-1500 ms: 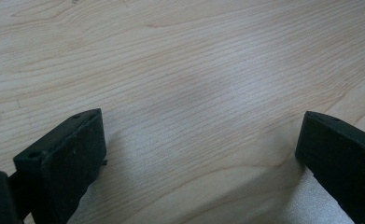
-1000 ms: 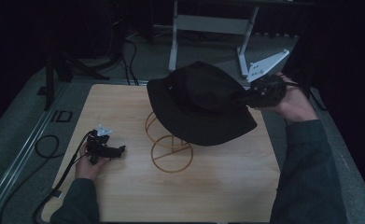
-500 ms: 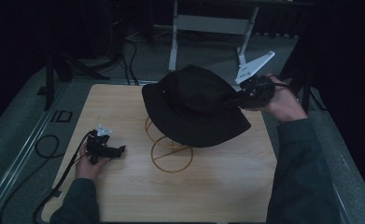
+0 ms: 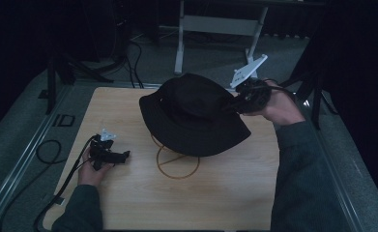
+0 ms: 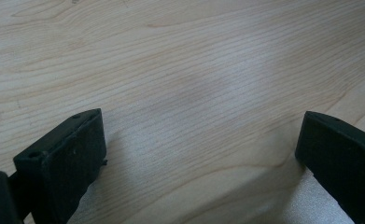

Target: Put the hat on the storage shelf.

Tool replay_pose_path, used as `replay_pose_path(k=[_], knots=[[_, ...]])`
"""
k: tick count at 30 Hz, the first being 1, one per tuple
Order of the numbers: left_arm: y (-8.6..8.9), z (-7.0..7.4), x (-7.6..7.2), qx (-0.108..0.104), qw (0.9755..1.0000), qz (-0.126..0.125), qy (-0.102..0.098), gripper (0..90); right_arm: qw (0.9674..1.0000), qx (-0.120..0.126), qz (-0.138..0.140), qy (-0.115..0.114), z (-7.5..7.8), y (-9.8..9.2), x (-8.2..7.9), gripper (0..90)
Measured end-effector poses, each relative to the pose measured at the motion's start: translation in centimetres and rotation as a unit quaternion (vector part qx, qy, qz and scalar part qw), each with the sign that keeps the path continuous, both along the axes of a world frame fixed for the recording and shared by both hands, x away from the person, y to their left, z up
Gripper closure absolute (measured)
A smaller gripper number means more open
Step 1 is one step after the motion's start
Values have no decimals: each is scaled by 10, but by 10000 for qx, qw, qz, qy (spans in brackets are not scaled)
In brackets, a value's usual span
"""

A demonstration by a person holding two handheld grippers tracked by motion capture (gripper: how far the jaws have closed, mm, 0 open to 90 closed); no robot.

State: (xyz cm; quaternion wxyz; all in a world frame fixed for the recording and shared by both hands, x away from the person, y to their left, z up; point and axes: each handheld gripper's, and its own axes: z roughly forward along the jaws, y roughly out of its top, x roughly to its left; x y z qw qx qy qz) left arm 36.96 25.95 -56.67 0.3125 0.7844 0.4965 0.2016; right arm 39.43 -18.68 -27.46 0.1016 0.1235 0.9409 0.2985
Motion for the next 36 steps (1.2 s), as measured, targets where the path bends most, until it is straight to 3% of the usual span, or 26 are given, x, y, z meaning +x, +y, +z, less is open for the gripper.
replay_pose_path(k=[16,23,30,36], knots=[[0,0,0,3,10000,-2,1,20,9985,-288,388,247,-23,37,-2,820],[0,0,0,5,10000,-2,2,20,9972,-391,507,384,-30,47,-3,722],[0,0,0,-5,10000,4,-3,20,9973,-512,331,406,-34,52,-1,578],[0,0,0,-5,10000,1,-3,20,9981,-477,102,370,-35,52,3,479]])
